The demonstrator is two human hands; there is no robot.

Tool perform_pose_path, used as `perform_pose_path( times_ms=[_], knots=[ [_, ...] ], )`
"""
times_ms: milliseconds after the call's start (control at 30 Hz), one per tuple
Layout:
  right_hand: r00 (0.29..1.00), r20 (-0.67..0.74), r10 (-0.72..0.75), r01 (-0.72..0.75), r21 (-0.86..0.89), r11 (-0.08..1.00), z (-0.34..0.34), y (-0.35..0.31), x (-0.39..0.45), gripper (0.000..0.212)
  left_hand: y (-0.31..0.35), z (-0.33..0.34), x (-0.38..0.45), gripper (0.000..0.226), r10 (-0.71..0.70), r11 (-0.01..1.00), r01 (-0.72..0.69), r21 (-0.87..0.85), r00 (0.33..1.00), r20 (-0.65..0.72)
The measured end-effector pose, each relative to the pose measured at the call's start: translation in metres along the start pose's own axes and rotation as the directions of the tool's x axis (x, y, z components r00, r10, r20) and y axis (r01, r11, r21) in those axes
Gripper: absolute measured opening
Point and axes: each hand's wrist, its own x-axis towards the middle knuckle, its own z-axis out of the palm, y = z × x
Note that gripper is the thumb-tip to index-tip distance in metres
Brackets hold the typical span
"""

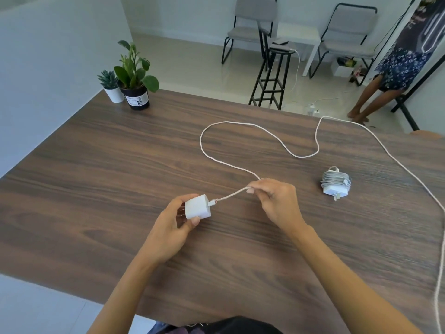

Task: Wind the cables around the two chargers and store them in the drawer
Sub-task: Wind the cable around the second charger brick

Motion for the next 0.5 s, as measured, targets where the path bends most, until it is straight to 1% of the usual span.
perform_pose_path(
  times_ms=[67, 133, 200, 267, 300, 400, 500],
  knots=[
    [0.991, -0.042, 0.129, -0.125, 0.089, 0.988, -0.009, -0.005, 0.01, 0.021, 0.012, 0.0, 0.005, 0.041, 0.038, 0.996, -0.041, -0.073, 0.998, -0.047],
    [0.963, -0.109, 0.245, -0.22, 0.202, 0.954, -0.018, -0.008, 0.014, 0.02, 0.023, -0.003, 0.012, 0.036, 0.058, 0.987, -0.073, -0.141, 0.992, -0.111],
    [0.93, -0.178, 0.321, -0.264, 0.281, 0.923, -0.029, -0.007, 0.012, 0.02, 0.03, -0.007, 0.018, 0.033, 0.049, 0.976, -0.084, -0.199, 0.983, -0.175],
    [0.902, -0.212, 0.375, -0.297, 0.325, 0.898, -0.037, -0.007, 0.007, 0.019, 0.034, -0.009, 0.024, 0.032, 0.021, 0.972, -0.069, -0.226, 0.978, -0.206],
    [0.894, -0.215, 0.393, -0.315, 0.323, 0.892, -0.039, -0.007, 0.004, 0.02, 0.036, -0.009, 0.025, 0.032, 0.013, 0.971, -0.062, -0.231, 0.979, -0.206],
    [0.879, -0.21, 0.428, -0.377, 0.243, 0.894, -0.037, -0.009, -0.008, 0.021, 0.04, 0.0, 0.027, 0.035, 0.002, 0.965, -0.046, -0.258, 0.986, -0.167],
    [0.883, -0.203, 0.423, -0.401, 0.142, 0.905, -0.034, -0.012, -0.017, 0.017, 0.043, 0.013, 0.027, 0.031, 0.01, 0.96, -0.056, -0.276, 0.986, -0.164]
  ],
)
